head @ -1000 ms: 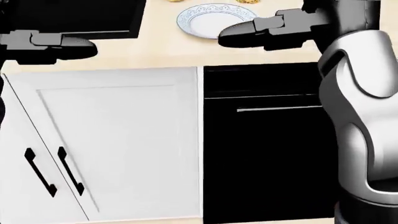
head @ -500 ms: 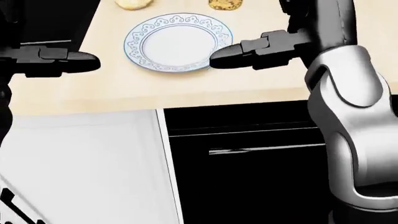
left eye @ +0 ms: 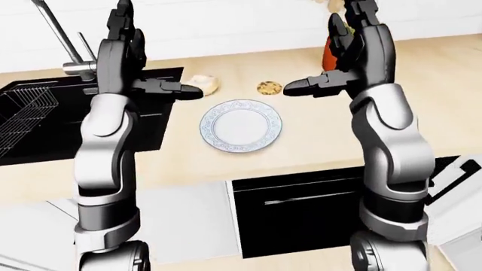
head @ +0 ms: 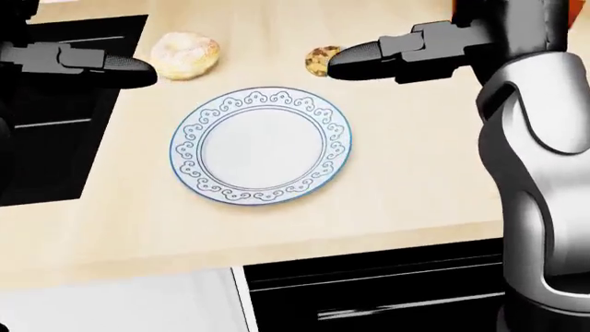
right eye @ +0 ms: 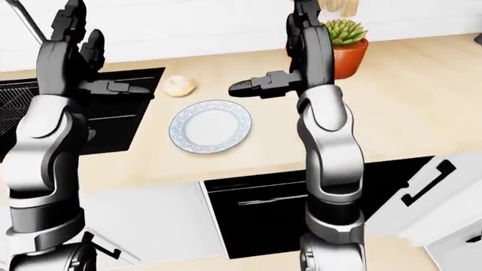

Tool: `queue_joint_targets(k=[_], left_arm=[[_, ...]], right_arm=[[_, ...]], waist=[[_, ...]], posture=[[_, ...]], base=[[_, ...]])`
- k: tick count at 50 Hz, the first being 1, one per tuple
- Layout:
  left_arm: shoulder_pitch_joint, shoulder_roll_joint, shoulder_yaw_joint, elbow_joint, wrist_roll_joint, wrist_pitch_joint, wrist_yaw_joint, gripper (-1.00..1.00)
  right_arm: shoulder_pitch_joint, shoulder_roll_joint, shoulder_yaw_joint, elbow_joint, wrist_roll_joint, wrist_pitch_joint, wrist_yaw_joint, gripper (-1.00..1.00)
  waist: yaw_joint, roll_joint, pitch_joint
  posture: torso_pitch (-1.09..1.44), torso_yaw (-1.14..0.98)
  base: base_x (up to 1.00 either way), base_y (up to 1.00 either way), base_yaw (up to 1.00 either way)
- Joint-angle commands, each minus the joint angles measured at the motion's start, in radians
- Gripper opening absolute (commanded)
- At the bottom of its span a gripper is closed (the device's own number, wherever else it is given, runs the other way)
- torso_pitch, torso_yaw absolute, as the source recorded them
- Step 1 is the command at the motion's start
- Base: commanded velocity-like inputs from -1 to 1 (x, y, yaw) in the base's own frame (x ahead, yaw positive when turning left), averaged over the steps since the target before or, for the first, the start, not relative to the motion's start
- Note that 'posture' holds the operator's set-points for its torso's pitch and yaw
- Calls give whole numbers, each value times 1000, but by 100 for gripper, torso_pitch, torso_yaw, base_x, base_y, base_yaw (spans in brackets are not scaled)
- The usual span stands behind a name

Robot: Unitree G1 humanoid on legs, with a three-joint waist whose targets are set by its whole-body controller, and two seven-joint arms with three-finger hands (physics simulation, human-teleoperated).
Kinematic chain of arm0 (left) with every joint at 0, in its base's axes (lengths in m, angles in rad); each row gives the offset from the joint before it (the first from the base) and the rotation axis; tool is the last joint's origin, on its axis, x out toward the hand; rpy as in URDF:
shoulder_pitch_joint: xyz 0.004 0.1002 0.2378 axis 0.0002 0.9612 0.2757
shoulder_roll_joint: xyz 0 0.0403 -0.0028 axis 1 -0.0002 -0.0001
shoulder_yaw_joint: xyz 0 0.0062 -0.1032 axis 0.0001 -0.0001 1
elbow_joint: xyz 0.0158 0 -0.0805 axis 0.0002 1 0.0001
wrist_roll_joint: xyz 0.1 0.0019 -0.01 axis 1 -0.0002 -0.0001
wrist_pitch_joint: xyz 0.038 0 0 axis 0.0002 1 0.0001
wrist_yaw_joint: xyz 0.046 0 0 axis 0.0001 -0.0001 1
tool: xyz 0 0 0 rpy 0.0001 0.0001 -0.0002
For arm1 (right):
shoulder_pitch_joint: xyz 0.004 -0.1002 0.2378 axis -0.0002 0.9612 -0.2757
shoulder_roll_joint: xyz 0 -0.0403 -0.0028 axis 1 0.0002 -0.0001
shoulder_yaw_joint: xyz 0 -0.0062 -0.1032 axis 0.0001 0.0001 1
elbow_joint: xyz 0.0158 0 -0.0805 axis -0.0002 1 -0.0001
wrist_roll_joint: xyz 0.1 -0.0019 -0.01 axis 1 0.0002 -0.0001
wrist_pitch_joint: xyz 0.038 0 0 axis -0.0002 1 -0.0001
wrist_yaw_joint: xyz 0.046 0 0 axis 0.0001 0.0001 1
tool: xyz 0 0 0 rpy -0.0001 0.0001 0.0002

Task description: Place the pastries on the plates.

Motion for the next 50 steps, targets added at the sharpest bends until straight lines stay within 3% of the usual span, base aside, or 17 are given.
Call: queue_joint_targets(k=[1,3,4,5,7,22,23,25,27,28,29,31,33,41,46,49,50], left_arm=[[-24,17,21,-27,5,-20,7,100],[-22,16,21,-28,6,-22,6,100],[-18,15,20,-29,7,-24,6,100],[-18,15,20,-30,7,-23,5,100],[-17,14,19,-29,9,-24,4,100],[1,6,19,-19,18,-44,3,100],[1,5,19,-17,19,-47,4,100],[2,5,18,-12,21,-51,3,100],[3,6,20,-14,21,-51,4,100],[6,6,20,-18,20,-49,3,100],[9,6,21,-20,19,-49,3,100],[11,5,22,-18,19,-52,3,100],[11,5,21,-17,19,-53,3,100],[2,5,17,-9,21,-53,1,100],[-2,4,17,2,23,-60,1,100],[5,3,17,2,24,-64,-1,100],[6,3,18,2,24,-64,0,100]], right_arm=[[-27,0,10,-29,4,-29,4,100],[-26,2,3,-31,12,-27,2,100],[-24,5,0,-35,19,-28,-2,100],[-23,4,1,-36,21,-27,-3,100],[-19,2,0,-39,25,-27,-6,100],[-3,7,-4,-37,46,-39,-30,100],[-4,7,-2,-34,49,-35,-32,100],[0,7,-1,-33,51,-41,-34,100],[1,6,3,-33,51,-47,-33,100],[1,4,7,-33,46,-54,-29,100],[2,4,7,-34,45,-53,-29,100],[4,4,8,-35,40,-54,-26,100],[4,5,7,-35,39,-53,-24,100],[-3,8,6,-30,33,-57,-19,100],[-6,10,3,-27,42,-57,-25,100],[1,8,2,-36,44,-51,-29,100],[3,6,2,-36,43,-52,-30,100]], waist=[[5,4,-21],[3,81,-36],[14,29,-29],[-1,58,-11],[9,54,-13],[24,-48,-6],[27,-47,-19],[21,2,3],[10,19,-10],[2,26,8],[-9,-4,-32],[-29,-54,-18],[-1,-33,-12],[30,-79,20],[19,-44,30],[-1,38,-3],[11,2,17]], posture=[[0,0],[0,0],[0,0],[0,0],[0,0],[0,0],[0,0],[0,0],[0,0],[0,0],[0,0],[0,0],[0,0],[0,0],[0,0],[0,0],[0,0]], base=[[20,51,0],[22,49,0],[26,12,0],[27,7,0],[27,4,0],[2,0,0],[0,-43,0],[0,-57,0],[0,-59,0],[0,0,0],[0,0,0],[0,0,0],[0,0,0],[0,0,0],[0,0,0],[0,0,0],[0,0,0]])
